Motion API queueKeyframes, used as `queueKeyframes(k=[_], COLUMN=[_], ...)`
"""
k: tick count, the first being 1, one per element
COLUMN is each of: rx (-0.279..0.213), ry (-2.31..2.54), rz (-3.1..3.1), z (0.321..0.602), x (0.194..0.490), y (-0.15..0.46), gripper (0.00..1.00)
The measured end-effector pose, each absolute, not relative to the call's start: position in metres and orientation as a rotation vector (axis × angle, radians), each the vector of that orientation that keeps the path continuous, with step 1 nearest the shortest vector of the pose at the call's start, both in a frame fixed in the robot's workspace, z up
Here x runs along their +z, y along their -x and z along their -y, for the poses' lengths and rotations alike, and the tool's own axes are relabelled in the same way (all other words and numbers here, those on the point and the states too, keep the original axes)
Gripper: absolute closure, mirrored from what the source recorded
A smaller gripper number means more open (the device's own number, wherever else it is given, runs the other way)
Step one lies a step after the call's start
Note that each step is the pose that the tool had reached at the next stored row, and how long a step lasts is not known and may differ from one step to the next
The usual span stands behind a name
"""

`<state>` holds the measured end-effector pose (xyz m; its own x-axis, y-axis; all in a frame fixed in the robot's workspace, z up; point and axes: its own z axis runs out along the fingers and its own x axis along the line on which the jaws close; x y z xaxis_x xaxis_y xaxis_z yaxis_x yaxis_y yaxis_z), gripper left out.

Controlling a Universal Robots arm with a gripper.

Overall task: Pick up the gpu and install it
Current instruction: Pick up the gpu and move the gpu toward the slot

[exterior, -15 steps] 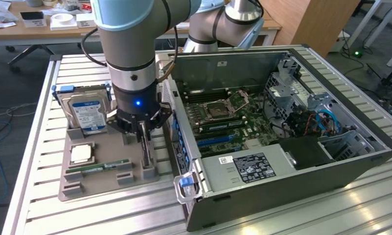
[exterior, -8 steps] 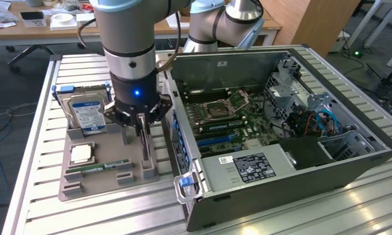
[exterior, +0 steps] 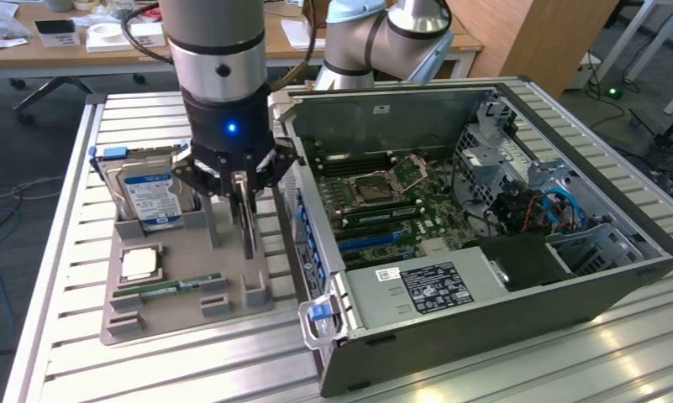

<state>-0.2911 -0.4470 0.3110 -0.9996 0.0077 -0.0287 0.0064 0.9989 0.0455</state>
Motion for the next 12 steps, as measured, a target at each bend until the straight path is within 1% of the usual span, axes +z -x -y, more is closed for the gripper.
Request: queueKeyframes(k=[12], rx=[0.071], ry=[-0.011], rz=[-3.112], z=[0.447], x=[0.366], y=[0.291], gripper=[0.73])
